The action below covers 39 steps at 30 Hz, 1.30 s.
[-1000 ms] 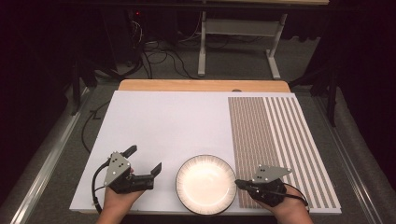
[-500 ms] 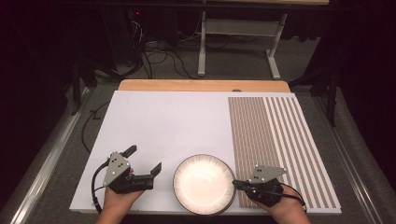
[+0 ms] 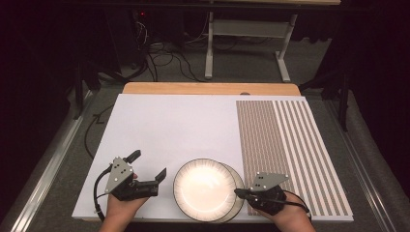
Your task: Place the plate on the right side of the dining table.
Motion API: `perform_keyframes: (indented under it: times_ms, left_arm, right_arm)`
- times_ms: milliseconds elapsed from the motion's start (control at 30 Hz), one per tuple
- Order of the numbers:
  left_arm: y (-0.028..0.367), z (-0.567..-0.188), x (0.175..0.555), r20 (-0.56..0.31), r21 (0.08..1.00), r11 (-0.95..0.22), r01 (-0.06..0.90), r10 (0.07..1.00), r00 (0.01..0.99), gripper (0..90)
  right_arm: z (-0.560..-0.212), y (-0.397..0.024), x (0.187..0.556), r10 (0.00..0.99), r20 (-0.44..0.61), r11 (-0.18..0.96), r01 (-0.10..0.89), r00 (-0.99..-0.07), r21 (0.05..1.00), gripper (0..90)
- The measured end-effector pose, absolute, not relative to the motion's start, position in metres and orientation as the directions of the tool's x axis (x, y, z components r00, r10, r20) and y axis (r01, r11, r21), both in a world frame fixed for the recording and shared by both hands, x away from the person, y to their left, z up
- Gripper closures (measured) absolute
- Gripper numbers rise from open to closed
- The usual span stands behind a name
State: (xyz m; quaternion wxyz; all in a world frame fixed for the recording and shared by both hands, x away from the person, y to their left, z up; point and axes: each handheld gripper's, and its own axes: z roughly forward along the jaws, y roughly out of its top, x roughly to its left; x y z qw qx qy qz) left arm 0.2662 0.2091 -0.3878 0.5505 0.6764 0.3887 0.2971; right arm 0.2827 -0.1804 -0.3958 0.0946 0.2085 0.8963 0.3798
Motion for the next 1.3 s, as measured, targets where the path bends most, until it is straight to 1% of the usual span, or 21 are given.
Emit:
perform_keyframes:
  times_ms: [367,733,967,1067,1167,1233,1300]
  left_arm:
    - [0.209,-0.386,0.266,-0.030,0.976,-0.089,0.198,0.849,0.528,0.1]
    - [0.209,-0.384,0.264,-0.033,0.977,-0.085,0.196,0.847,0.531,0.2]
    - [0.204,-0.381,0.261,-0.021,0.978,-0.097,0.184,0.835,0.550,0.1]
    - [0.203,-0.379,0.261,-0.034,0.977,-0.090,0.193,0.829,0.559,0.1]
    - [0.203,-0.376,0.260,-0.065,0.978,-0.060,0.200,0.824,0.563,0.1]
    - [0.203,-0.375,0.259,-0.054,0.978,-0.072,0.198,0.824,0.564,0.1]
    - [0.202,-0.374,0.259,-0.065,0.975,-0.068,0.211,0.821,0.567,0.1]
  right_arm:
    - [-0.397,-0.177,0.283,0.442,0.010,0.621,0.314,-0.897,0.718,90.0]
    - [-0.399,-0.169,0.282,0.427,-0.001,0.636,0.300,-0.904,0.712,90.0]
    - [-0.400,-0.165,0.282,0.421,0.000,0.642,0.298,-0.907,0.707,90.0]
    - [-0.401,-0.164,0.283,0.420,0.002,0.643,0.299,-0.907,0.705,90.0]
    - [-0.400,-0.163,0.283,0.427,0.002,0.642,0.305,-0.904,0.704,90.0]
    - [-0.401,-0.163,0.283,0.427,0.003,0.642,0.306,-0.904,0.703,90.0]
    - [-0.401,-0.163,0.284,0.424,0.000,0.643,0.301,-0.906,0.704,90.0]
